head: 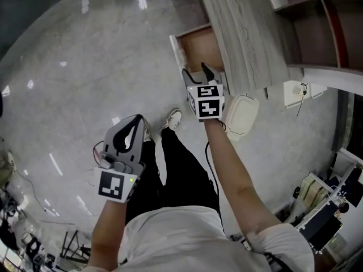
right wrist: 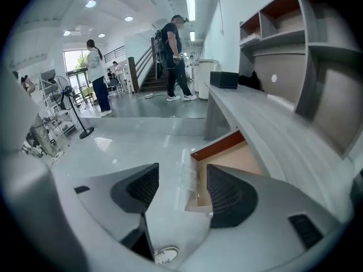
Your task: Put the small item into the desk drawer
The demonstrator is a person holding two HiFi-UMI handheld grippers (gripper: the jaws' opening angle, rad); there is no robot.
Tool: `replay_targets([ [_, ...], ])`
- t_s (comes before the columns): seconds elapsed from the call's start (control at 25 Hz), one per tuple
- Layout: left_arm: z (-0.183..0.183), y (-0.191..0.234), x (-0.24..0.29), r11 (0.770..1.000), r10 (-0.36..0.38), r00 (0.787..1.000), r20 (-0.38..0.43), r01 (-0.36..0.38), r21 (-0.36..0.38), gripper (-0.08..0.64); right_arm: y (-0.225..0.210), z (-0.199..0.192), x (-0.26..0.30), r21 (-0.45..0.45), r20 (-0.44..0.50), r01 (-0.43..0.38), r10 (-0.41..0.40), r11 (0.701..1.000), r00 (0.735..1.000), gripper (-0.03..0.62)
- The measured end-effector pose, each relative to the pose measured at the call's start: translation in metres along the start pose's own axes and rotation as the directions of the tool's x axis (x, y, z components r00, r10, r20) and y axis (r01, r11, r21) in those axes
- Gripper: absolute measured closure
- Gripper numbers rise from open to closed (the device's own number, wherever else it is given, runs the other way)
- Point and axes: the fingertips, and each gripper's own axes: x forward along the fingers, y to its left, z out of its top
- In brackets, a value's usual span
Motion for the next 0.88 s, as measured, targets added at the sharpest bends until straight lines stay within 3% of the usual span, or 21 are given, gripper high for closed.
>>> replay_targets([
  [0.4,0.068,-0.013,-0.029,0.995,-0.026,0.992,0.121,0.014,0.098,0.541,-0.016,0.052,-0.092,0.027,0.130,0.072,-0.075,0.997,0.989,0.335],
  [0.56,0.089,-0.020,-0.050,0.993,-0.054,0.987,0.150,0.037,0.114,0.541,-0.005,0.060,-0.133,0.114,0.170,0.028,-0.047,0.993,0.984,0.413],
  [0.76,0.115,-0.015,-0.069,0.989,-0.064,0.981,0.181,0.037,0.146,0.541,0.010,0.086,-0.174,0.159,0.249,-0.022,-0.018,0.987,0.968,0.523],
  [0.88,0.133,-0.014,-0.077,0.985,-0.065,0.976,0.206,0.029,0.171,0.541,0.006,0.101,-0.195,0.189,0.299,-0.034,-0.025,0.981,0.954,0.556],
])
